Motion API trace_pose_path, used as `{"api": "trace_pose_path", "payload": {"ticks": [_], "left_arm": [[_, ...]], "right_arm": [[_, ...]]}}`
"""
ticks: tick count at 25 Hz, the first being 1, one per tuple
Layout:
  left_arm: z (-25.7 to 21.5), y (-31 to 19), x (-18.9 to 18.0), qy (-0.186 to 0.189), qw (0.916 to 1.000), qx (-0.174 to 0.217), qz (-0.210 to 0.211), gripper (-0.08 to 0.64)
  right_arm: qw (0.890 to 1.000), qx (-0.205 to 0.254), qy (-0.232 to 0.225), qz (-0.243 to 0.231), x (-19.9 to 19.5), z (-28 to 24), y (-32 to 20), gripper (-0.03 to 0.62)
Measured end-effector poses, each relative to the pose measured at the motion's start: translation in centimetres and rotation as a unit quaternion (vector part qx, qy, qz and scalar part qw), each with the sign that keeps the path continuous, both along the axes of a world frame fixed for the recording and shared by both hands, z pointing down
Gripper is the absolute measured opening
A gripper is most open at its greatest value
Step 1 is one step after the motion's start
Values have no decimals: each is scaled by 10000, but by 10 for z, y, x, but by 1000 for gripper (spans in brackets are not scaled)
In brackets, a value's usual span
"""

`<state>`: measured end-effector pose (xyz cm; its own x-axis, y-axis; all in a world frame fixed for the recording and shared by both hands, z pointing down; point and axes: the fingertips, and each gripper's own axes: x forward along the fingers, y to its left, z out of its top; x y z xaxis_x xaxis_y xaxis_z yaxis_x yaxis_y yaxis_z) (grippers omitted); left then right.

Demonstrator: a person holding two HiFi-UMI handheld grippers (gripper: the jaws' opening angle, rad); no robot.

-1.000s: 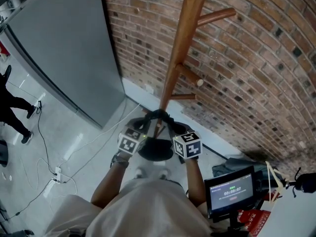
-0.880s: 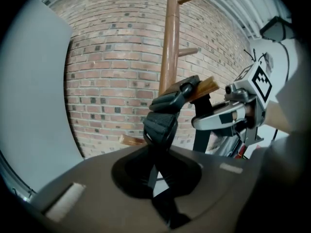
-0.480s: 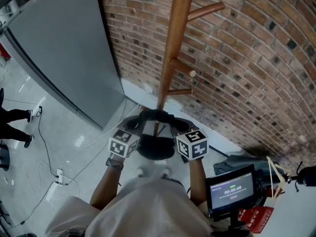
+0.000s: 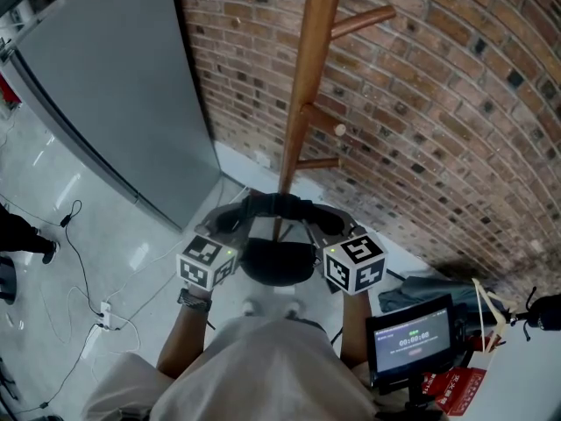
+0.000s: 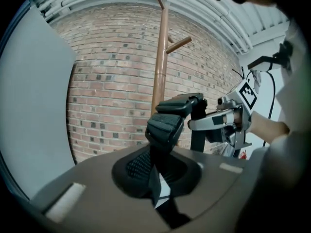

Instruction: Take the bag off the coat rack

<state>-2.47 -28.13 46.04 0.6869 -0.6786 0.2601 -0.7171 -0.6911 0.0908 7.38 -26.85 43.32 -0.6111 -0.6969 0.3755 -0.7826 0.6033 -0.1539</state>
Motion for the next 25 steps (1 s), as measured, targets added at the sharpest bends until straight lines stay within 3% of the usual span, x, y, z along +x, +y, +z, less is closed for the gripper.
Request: {"api": "trace_pose_path", "payload": {"ticks": [14, 25], "left_arm": [[-74, 10, -4, 312, 9969, 719, 111, 5], [-138, 24, -8, 703, 9880, 1372, 89, 5]], "right_arm": [[9949, 792, -578, -247, -4, -80, 14, 6], [9836, 1272, -1144, -571, -8, -130, 30, 6]]}}
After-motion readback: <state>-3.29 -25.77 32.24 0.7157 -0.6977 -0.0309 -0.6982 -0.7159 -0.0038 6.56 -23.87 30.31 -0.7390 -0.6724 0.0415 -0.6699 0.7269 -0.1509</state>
